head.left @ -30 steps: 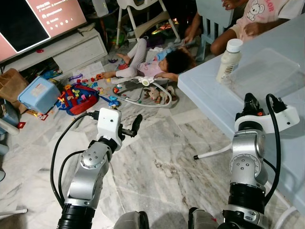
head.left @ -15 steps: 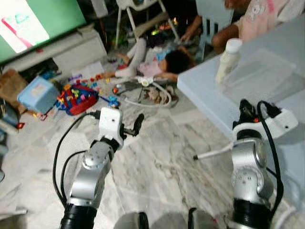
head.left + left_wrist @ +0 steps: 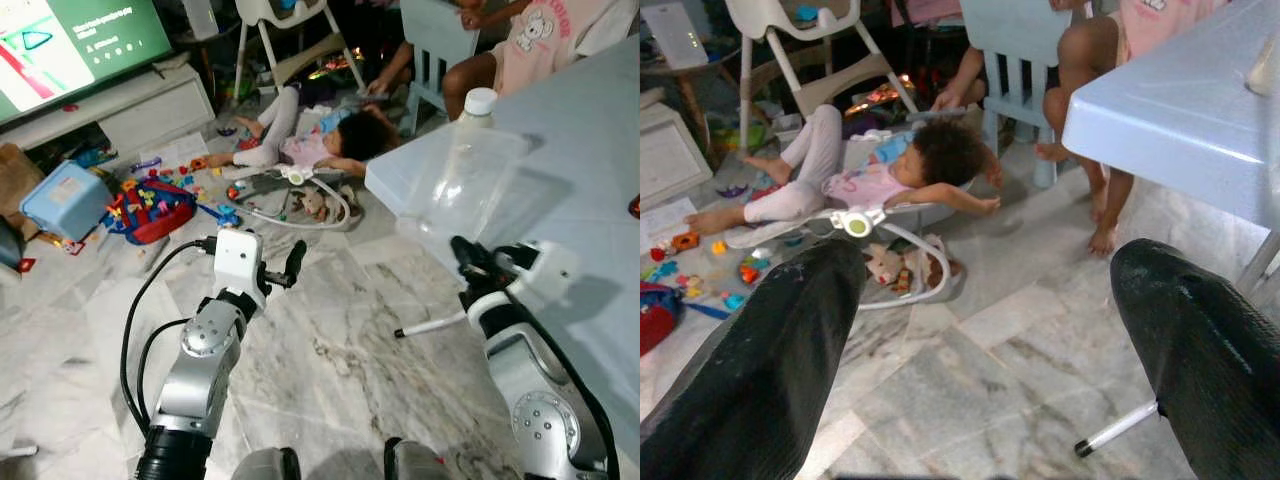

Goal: Restocking fridge

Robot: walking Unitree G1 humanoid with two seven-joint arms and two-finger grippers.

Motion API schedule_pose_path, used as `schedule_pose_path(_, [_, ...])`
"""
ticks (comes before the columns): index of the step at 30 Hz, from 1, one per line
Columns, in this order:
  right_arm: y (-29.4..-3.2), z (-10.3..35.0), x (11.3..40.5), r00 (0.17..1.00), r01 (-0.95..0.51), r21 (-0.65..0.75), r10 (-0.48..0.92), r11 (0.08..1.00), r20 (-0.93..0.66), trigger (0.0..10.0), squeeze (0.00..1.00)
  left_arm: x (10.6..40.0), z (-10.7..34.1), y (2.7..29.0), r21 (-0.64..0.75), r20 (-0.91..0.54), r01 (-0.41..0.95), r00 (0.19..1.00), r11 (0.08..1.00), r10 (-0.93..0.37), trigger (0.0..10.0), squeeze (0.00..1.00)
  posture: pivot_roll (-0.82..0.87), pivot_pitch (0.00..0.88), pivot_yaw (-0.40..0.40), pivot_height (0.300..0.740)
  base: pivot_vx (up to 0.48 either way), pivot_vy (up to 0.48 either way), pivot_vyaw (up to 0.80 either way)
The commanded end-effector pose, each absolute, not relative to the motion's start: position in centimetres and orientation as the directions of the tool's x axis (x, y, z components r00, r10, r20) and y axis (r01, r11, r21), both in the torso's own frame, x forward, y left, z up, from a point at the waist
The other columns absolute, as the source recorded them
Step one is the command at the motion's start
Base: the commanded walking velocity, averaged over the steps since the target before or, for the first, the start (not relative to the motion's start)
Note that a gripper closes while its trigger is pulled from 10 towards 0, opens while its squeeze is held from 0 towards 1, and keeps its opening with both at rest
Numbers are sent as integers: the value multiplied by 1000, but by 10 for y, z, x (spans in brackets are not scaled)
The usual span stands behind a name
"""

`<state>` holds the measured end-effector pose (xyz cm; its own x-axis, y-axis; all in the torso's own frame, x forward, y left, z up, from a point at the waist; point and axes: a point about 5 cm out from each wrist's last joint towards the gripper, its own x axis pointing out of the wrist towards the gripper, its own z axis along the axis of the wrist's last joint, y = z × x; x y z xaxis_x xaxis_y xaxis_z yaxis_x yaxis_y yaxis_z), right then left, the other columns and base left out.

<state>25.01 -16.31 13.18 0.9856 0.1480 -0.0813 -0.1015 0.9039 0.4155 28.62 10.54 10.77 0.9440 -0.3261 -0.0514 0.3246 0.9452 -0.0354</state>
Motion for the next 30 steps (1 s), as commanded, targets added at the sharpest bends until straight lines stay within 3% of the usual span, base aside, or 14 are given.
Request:
schedule_pose_path(1, [-151, 136, 248, 975, -164, 419, 211, 893, -67, 10000, 0, 287, 107, 110, -22, -51, 294, 954, 955, -295, 10000, 0, -65, 68, 86, 740, 0, 0, 450])
schedule_pose_path(12, [-148, 138, 259, 970, -204, 357, 238, 911, -54, 10000, 0, 284, 102, 113, -29, -60, 262, 963, 965, -263, 10000, 0, -55, 66, 70, 740, 0, 0, 730])
schedule_pose_path(25, [-152, 136, 274, 972, -208, 293, 231, 933, -43, 10000, 0, 285, 98, 116, -12, -80, 221, 972, 975, -221, 10000, 0, -50, 61, 64, 740, 0, 0, 0])
schedule_pose_path(27, [-152, 136, 275, 973, -205, 305, 227, 930, -37, 0, 0, 284, 98, 116, -12, -81, 216, 973, 976, -217, 10000, 0, -48, 60, 62, 740, 0, 0, 0])
schedule_pose_path(28, [-152, 136, 276, 973, -207, 307, 229, 929, -36, 157, 0, 283, 97, 116, -13, -81, 213, 974, 977, -213, 10000, 0, -48, 60, 62, 740, 0, 0, 0])
schedule_pose_path(29, [-152, 135, 277, 973, -208, 295, 228, 932, -35, 3333, 0, 283, 97, 116, -14, -82, 209, 975, 978, -209, 10000, 0, -46, 61, 59, 740, 0, 0, 0])
schedule_pose_path(30, [-152, 135, 278, 973, -206, 295, 227, 933, -36, 10000, 0, 283, 97, 116, -14, -82, 207, 975, 978, -208, 10000, 0, -45, 61, 57, 740, 0, 0, 0])
